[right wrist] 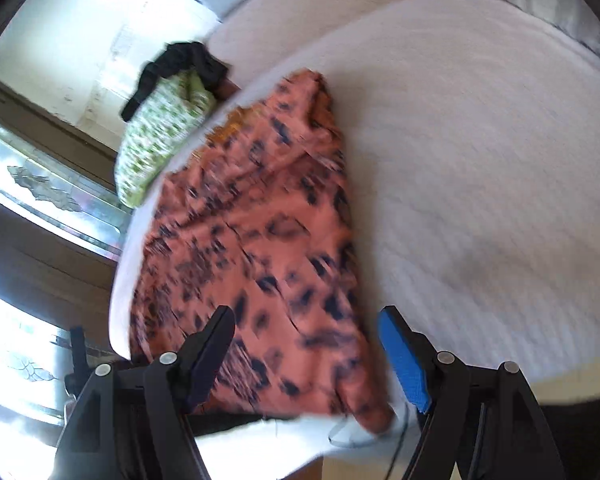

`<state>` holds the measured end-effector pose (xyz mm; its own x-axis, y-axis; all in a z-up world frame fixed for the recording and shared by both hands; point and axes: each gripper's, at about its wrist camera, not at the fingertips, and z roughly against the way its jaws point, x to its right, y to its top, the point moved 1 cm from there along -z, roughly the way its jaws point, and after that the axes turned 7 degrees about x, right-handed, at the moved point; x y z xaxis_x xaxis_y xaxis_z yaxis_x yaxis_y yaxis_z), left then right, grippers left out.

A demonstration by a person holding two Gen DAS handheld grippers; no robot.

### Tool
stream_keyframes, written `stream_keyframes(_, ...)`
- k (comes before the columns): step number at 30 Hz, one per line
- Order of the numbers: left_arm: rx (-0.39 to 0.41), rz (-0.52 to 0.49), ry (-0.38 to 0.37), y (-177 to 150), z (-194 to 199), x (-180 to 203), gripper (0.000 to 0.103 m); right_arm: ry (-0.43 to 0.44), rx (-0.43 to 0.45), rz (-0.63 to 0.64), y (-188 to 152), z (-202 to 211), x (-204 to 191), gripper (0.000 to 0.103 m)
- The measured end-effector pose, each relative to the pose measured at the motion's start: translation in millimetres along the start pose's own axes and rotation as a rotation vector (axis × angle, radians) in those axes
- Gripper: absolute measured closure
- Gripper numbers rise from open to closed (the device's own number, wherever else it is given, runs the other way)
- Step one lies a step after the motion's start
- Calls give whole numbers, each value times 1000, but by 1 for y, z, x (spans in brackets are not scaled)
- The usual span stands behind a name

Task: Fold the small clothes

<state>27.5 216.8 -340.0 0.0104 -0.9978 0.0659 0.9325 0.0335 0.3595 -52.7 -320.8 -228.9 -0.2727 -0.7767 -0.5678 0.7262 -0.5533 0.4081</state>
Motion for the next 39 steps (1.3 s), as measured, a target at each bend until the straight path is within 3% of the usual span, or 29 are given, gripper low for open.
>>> stream_keyframes(1,-7,-4,-6,0,0,2,88,-15,-20,-8,-5,3,4,26)
stream_keyframes(5,-44,-1,-44,12,-7,12,60,-33,-146,-53,-29,-1,15,26)
stream_keyframes(8,-36,2,-53,22,-10,22,60,-79,-212,-45,-42,-18,18,25)
stream_keyframes(9,-31,8,-52,23,-10,23,62,-92,-220,-41,-45,-24,20,25)
stream_keyframes(11,-24,19,-50,24,-10,24,77,-109,-262,-51,-51,-43,24,25)
stream_keyframes(12,-21,25,-56,27,-9,17,80,-124,-288,-65,-55,-54,27,26)
stream_keyframes(14,-16,45,-66,25,-9,10,90,-102,-294,-95,-62,-66,30,26)
stream_keyframes(16,-8,55,-74,26,-7,6,95,-79,-286,-120,-63,-66,32,30)
stream_keyframes(17,-1,58,-83,27,-7,4,96,-55,-277,-111,-62,-63,30,42)
stream_keyframes(21,18,50,-129,31,-1,6,97,-53,-253,-49,-64,-53,19,60)
stream_keyframes(24,38,20,-171,41,21,8,97,-41,-267,-40,-66,-46,10,86)
stream_keyframes(25,45,14,-182,43,27,8,97,-26,-270,-27,-65,-43,5,89)
stream_keyframes(33,89,-22,-249,62,59,5,97,112,-232,20,-36,-19,-42,94)
stream_keyframes(39,107,-12,-330,82,73,-2,97,212,-147,-2,12,-12,-67,97)
